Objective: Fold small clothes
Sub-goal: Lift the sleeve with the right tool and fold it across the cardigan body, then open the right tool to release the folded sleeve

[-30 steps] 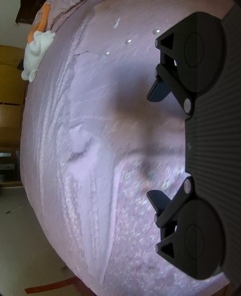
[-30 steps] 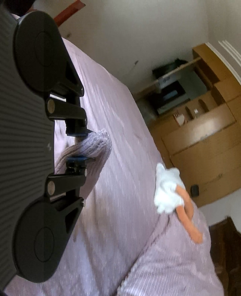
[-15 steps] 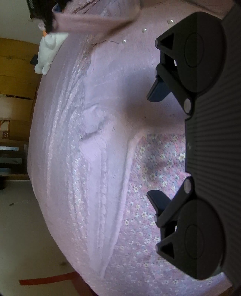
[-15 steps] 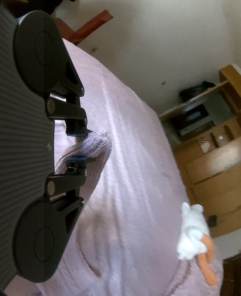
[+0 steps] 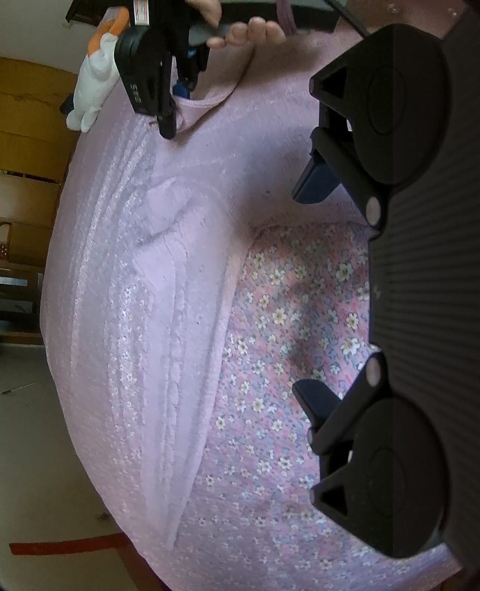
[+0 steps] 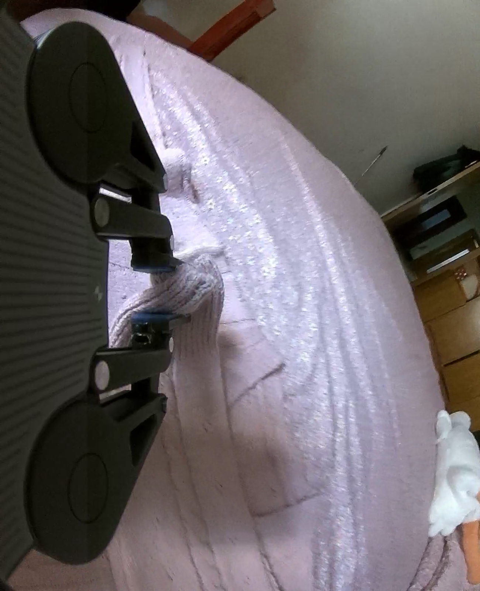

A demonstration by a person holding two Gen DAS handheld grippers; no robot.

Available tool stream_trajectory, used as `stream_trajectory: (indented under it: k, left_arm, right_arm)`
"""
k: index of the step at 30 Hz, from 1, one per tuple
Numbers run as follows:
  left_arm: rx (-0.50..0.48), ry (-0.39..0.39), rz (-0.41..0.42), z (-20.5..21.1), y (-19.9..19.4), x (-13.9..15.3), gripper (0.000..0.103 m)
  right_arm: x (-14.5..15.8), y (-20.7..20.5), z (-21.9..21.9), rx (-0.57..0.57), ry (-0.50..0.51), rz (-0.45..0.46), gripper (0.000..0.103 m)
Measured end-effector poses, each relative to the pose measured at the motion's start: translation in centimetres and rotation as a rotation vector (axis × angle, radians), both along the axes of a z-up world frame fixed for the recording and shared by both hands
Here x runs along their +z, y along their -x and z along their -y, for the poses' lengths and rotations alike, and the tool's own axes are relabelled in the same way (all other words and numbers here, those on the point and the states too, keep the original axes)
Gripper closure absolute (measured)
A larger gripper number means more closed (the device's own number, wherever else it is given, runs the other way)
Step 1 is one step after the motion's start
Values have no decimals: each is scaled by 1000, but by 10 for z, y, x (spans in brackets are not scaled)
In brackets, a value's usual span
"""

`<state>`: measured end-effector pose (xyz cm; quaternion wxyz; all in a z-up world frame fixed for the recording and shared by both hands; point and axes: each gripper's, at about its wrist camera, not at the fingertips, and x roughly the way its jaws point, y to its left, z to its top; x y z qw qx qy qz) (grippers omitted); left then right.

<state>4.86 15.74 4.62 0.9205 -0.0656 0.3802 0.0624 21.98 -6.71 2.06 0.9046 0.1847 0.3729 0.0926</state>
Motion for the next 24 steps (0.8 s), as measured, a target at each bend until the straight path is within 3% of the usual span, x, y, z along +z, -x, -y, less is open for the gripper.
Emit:
stream_trajectory:
  k: [4,6,9,15,24]
  left_arm:
    - [17,6,-2,-3,1,-2,0]
    - [22,10,0,-6,2,-2,0]
    - [29,10,-5,-8,2,-3,0]
    - [38,10,-8,-8,3,-2,0]
    - [55,62,-41,-15,0,2,0]
  right_arm:
    - [-15,-7,3,35,-136,-44,40]
    - [-18,-4,9,59,-218,-46,33]
    - [-17,-1,17,75,-248,-35,30]
    - [-7,16,46,83,-208,-20,28]
    - [4,66,112,67,-42,2,20]
